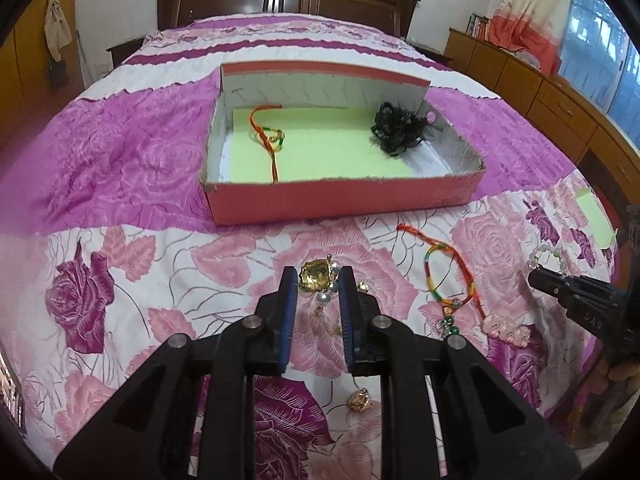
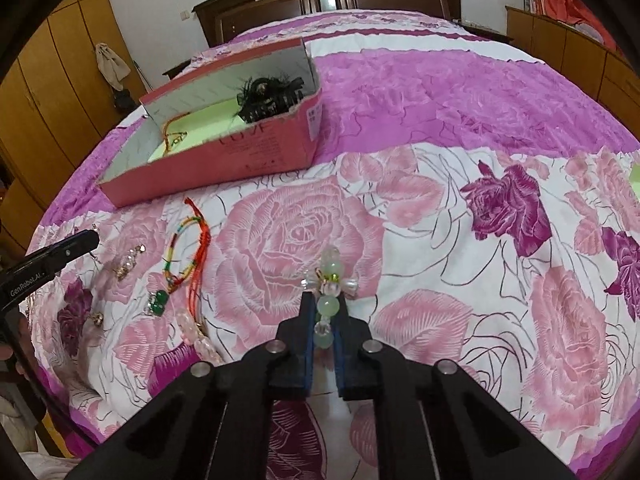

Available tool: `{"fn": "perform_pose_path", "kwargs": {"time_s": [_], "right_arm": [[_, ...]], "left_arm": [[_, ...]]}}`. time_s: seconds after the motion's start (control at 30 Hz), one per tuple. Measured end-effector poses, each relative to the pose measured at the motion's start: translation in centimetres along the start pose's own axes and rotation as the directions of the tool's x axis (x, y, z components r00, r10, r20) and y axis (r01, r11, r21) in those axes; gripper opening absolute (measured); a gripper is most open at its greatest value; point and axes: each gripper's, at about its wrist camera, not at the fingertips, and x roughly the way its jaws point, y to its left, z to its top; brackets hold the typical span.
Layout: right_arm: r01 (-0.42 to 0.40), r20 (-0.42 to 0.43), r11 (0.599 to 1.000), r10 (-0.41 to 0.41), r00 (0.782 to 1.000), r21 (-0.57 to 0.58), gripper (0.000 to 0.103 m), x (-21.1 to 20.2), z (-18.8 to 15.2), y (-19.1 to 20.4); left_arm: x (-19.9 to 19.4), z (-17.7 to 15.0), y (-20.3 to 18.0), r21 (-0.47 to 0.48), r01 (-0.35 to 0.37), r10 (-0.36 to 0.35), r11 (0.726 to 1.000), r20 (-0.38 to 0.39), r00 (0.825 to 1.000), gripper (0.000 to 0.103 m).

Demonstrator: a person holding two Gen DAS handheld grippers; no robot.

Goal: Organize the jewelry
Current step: 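Grasp the gold pendant with the left tool while the right tool grasps the jade bead bracelet, then carry the pendant and jade bracelet into the pink box and open both tools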

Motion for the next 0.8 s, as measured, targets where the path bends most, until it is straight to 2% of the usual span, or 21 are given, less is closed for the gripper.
{"fn": "perform_pose_path", "kwargs": {"time_s": [0.37, 0.8], "right_arm": [[-0.048, 0.093, 0.999, 0.05, 0.994, -0.021, 0.009, -2.7, 2.1, 1.2], [-0.074, 0.183, 0.994, 0.088, 0.979, -0.084, 0.009, -3.9, 5.6, 3.5]], "left_arm": [[-2.0, 1.4, 0.5, -0.009, -0.002, 0.003, 1.0, 0.066, 0.998, 0.012], [-3.0, 4.1, 1.2, -0.006, -0.035, 0.036, 0.999, 0.146, 0.989, 0.012]]}}
